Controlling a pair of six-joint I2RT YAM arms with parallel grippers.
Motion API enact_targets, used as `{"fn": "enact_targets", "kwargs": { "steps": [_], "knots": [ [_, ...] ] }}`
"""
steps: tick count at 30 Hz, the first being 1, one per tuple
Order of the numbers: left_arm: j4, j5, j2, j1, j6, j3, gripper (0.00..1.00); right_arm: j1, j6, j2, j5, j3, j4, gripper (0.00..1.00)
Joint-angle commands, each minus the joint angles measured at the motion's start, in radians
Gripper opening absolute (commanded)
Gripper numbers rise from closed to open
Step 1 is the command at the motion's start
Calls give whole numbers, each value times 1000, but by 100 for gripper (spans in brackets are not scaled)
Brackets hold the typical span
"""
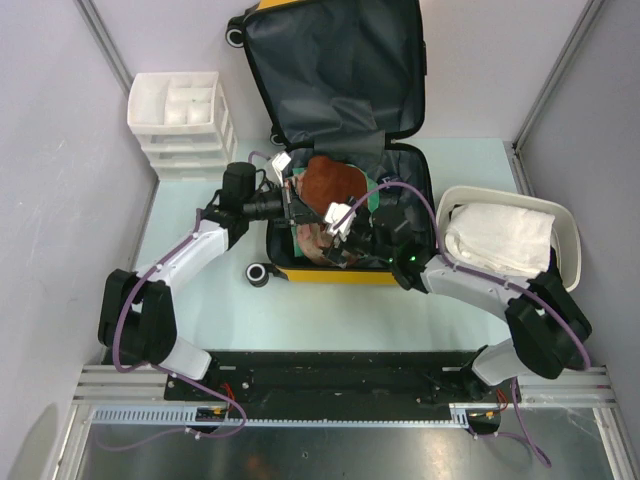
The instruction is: Open, take out, and arrange the luggage
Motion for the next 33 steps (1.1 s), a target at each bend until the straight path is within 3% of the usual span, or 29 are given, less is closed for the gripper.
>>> {"fn": "enact_targets", "kwargs": {
  "steps": [1,5,9,13,16,17,19,21,24,26,33],
  "knots": [
    [64,47,12,0,-40,46,0,40,-56,58,235,-45,265,100],
    [82,54,10,1,-56,48,0,43,-128,124,376,-55,400,99],
    [104,71,9,7,-71,46,0,42,-190,202,393,-56,520,97],
    [107,73,6,15,-74,56,0,40,-194,216,378,-55,549,82],
    [108,68,9,19,-74,66,0,40,-191,200,376,-53,564,48],
    [109,65,6,21,-77,69,0,39,-193,194,376,-53,567,24],
    [112,67,9,26,-79,79,1,28,-193,163,364,-50,561,1],
    [112,65,6,32,-74,97,34,16,-185,132,344,-41,516,0],
    [112,33,-2,65,-66,131,73,-35,-76,49,240,46,298,0],
    [112,18,-2,113,-57,154,82,-69,19,4,170,143,104,0],
    [112,-18,32,228,-25,230,85,-118,263,-70,1,390,-365,0]
  ]
}}
